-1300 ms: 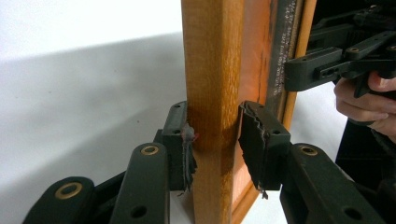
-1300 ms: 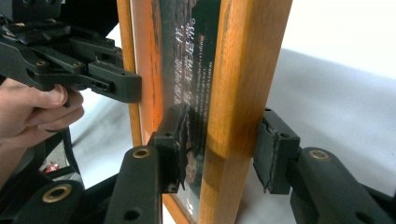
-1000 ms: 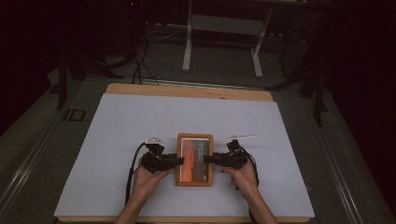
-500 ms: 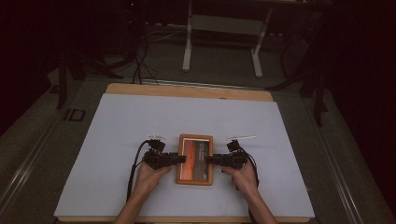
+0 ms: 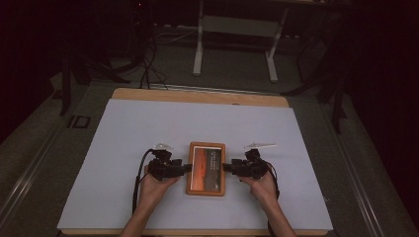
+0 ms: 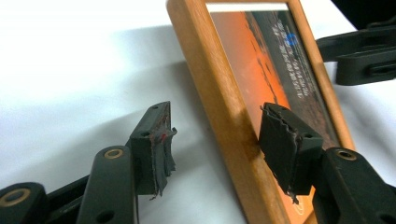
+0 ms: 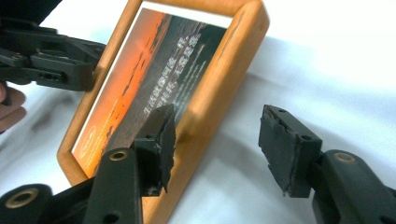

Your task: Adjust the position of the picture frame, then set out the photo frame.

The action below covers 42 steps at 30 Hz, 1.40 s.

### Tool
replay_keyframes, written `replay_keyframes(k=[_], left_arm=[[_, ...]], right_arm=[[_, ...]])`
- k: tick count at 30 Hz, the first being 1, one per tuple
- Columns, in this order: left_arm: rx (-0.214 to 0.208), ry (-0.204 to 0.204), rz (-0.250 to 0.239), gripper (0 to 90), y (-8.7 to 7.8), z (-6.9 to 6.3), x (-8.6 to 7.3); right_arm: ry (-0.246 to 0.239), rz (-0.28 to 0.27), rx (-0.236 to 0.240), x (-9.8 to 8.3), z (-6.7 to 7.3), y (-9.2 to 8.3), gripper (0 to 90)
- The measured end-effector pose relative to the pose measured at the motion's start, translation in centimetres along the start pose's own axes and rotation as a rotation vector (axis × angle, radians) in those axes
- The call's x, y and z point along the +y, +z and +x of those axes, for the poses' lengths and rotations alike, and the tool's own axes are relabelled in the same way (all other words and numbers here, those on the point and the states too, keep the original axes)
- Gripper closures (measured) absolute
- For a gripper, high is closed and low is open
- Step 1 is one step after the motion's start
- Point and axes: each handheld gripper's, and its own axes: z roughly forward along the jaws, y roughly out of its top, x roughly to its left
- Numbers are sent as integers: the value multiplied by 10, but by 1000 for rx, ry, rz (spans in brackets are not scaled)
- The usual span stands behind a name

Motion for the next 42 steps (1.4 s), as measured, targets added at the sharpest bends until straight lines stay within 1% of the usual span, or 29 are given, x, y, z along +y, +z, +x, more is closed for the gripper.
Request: replay_keyframes(k=[2, 4, 5, 6, 8, 9, 11, 12, 13, 15, 16, 17, 18, 19, 21, 23, 25, 26, 27, 29, 30, 31, 32, 34, 35, 38, 40, 42], left_arm=[[36, 13, -30, 448, -4, -1, 0], [76, 21, -76, 448, -9, -2, -1], [76, 21, -76, 453, -9, -2, -1], [77, 21, -88, 453, -10, -2, -1], [78, 31, -111, 454, -13, -3, -1], [78, 31, -111, 454, -13, -3, -1], [75, 42, -130, 453, -16, -5, -1], [74, 46, -133, 452, -17, -6, -1], [74, 50, -134, 451, -17, -7, -1], [79, 56, -146, 446, -19, -8, -1], [82, 56, -150, 444, -19, -8, -1], [84, 53, -153, 444, -20, -8, -1], [82, 52, -157, 444, -21, -8, -1], [82, 50, -161, 445, -21, -9, -1], [81, 47, -163, 445, -22, -10, -1], [77, 49, -157, 449, -22, -11, -1], [77, 59, -160, 448, -23, -12, 0], [78, 60, -161, 447, -23, -13, 0], [75, 61, -161, 447, -23, -13, 0], [72, 64, -165, 447, -24, -14, 0], [72, 66, -165, 448, -24, -14, 0], [68, 71, -160, 448, -25, -14, 0], [68, 76, -158, 448, -26, -14, 0], [78, 91, -155, 450, -28, -14, 1], [78, 91, -159, 450, -29, -14, 1], [73, 87, -170, 451, -32, -14, 2], [71, 96, -169, 451, -33, -14, 2], [72, 106, -163, 451, -32, -15, 2]], right_arm=[[-4, -10, -4, 1, 1, -4, 441], [-35, -12, -22, 2, 4, -7, 436], [-35, -12, -22, 2, 4, -7, 436], [-62, -17, -40, 3, 7, -8, 431], [-85, -21, -51, 4, 10, -9, 432], [-85, -21, -51, 4, 10, -9, 432], [-133, -29, -76, 7, 16, -11, 428], [-145, -34, -82, 8, 18, -11, 422], [-149, -33, -80, 9, 20, -11, 415], [-148, -35, -59, 12, 23, -12, 391], [-167, -33, -48, 13, 26, -12, 362], [-180, -32, -50, 14, 28, -12, 356], [-205, -24, -62, 15, 32, -11, 358], [-218, -19, -72, 16, 34, -10, 367], [-249, -17, -105, 20, 38, -8, 408], [-261, -20, -102, 23, 40, -5, 479], [-271, -25, -86, 27, 40, -3, 558], [-279, -26, -85, 31, 40, -1, 616], [-283, -29, -92, 32, 40, 0, 647], [-303, -33, -96, 36, 40, 1, 736], [-312, -36, -99, 38, 40, 3, 797], [-317, -35, -105, 40, 40, 4, 828], [-329, -34, -122, 42, 40, 6, 867], [-341, -32, -150, 45, 38, 12, 898], [-347, -27, -164, 46, 37, 15, 899], [-343, -14, -176, 49, 34, 23, 900], [-337, -9, -184, 50, 33, 26, 900], [-345, -5, -200, 51, 32, 29, 900]])
